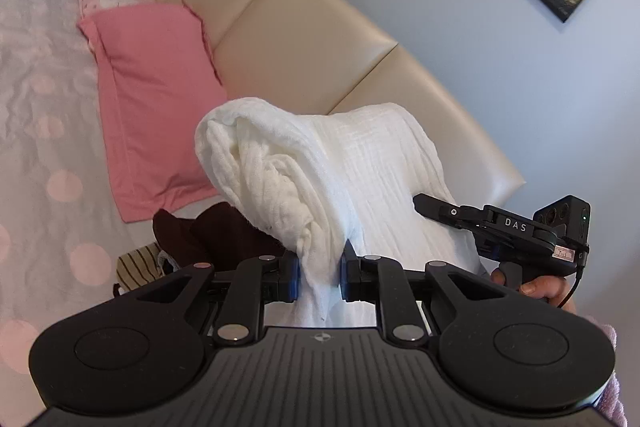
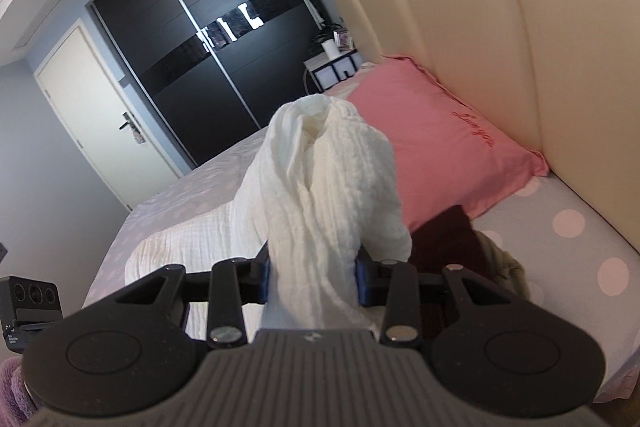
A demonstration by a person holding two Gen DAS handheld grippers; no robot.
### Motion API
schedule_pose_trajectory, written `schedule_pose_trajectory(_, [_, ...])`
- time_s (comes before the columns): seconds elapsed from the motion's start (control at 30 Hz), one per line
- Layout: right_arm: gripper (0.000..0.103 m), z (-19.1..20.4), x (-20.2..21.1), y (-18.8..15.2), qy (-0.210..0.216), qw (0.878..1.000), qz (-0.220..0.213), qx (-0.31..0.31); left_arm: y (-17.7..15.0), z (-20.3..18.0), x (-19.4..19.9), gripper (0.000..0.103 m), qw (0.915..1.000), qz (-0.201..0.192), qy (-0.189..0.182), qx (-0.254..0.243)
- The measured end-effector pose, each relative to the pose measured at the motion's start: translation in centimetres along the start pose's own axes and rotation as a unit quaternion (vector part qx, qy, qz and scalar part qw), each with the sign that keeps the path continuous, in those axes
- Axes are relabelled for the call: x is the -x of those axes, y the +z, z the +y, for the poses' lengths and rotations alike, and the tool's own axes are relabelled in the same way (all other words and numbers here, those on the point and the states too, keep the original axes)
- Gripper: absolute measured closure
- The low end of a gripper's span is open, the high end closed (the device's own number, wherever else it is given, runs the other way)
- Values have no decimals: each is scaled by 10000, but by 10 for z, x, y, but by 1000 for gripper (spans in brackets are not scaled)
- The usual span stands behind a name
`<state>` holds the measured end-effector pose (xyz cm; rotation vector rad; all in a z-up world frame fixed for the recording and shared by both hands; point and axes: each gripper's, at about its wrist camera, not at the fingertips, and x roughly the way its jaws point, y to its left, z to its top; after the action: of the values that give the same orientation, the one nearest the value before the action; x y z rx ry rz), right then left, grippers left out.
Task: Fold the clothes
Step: 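Carry the gauze bundle with both grippers onto the clothes stack by the headboard, then open both grippers and release the gauze bundle on the stack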
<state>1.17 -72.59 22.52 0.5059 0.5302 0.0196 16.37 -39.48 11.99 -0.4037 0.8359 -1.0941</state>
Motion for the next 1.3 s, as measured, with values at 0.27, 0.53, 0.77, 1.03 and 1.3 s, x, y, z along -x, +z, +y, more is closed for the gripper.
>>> schedule_pose_trajectory(0.27, [62, -83, -53, -12, -211, 9988, 188, -407, -8, 44, -61, 88, 9990, 318, 107, 281])
schedule_pose_trajectory(0.53, [62, -143, -93, -38, -327, 9942, 244, -991, -27, 74, -85, 88, 9978, 435, 94, 496])
schedule_pose_trajectory(0.77, [58, -175, -108, -59, -229, 9880, 73, -1526, -35, 72, -86, 87, 9984, 440, 133, 337])
schedule_pose_trajectory(1.03, [37, -152, -91, -58, -340, 9871, -314, -1536, -27, 60, -71, 73, 9974, 361, 527, 345])
schedule_pose_trajectory(1.3, [14, -90, -21, -45, -578, 9879, -963, -1066, -28, 18, 5, 45, 9940, 21, 945, -558])
